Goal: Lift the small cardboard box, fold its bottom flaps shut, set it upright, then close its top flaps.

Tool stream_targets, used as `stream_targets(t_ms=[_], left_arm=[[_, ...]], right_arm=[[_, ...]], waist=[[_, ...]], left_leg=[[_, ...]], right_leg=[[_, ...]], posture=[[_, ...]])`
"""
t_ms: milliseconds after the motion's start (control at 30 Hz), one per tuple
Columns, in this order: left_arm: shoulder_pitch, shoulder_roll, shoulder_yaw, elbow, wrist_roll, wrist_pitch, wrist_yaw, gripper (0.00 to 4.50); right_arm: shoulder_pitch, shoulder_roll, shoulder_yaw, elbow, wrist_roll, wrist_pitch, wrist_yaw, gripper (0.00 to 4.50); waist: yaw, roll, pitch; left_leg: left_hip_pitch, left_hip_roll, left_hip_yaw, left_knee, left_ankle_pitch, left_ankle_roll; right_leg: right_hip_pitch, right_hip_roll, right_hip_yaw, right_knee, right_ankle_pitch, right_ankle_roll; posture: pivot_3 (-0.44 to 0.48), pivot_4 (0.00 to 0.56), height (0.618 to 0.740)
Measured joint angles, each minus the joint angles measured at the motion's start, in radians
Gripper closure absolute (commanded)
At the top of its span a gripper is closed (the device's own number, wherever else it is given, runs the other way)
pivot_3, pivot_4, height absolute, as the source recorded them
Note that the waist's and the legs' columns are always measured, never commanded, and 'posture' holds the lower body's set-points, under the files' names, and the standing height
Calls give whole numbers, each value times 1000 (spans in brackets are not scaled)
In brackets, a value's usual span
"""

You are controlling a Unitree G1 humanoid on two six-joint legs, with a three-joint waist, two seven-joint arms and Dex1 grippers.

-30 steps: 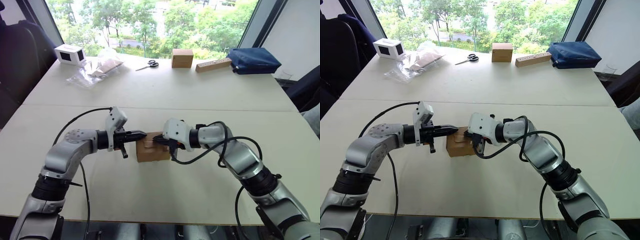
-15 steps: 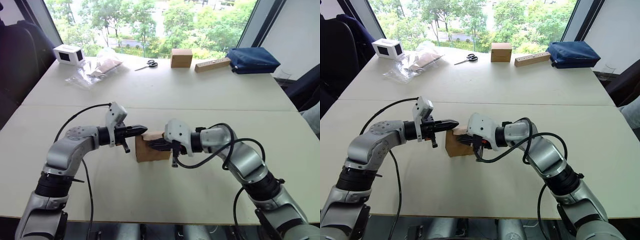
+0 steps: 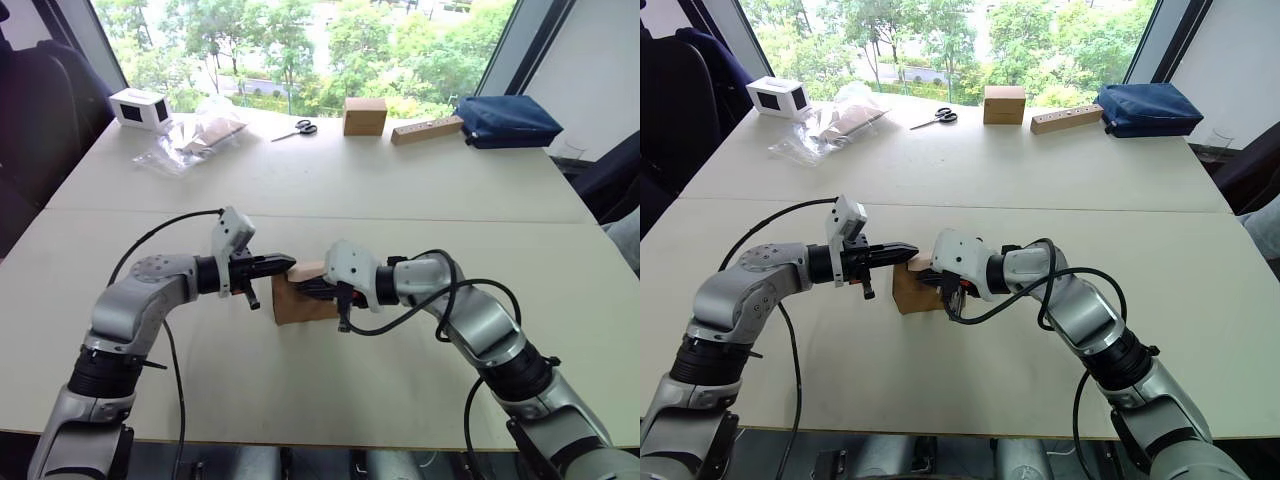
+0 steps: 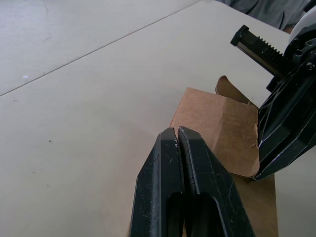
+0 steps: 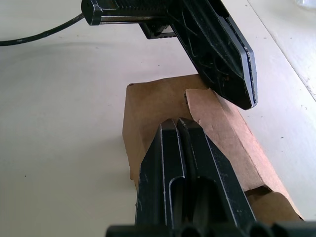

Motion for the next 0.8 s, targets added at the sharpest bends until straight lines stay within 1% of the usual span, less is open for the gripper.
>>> stream_targets(t_ms=[133,300,400,800], left_arm=[[15,0,-1,-6,4,-3,0,4449],[23,-2,-2,-7,10,-4,4,4449],[23,-5,-1,-6,10,-4,5,4449],[18,-25,16,-5,-13,16,27,4449]], right_arm=[[1,1,-8,-10,30,21,14,4500],[10,-7,-71,-73,124,69,45,4500],[9,-8,-85,-77,138,80,42,4500],[0,-30,5,-10,4,-5,8,4500]], waist=[[0,0,0],[1,0,0],[0,0,0],[0,0,0]], left_leg=[[0,0,0,0,0,0],[0,0,0,0,0,0],[0,0,0,0,0,0],[0,0,0,0,0,0]], right_leg=[[0,0,0,0,0,0],[0,0,0,0,0,0],[0,0,0,0,0,0],[0,0,0,0,0,0]], posture=[[0,150,740],[0,150,740],[0,150,740],[0,150,740]])
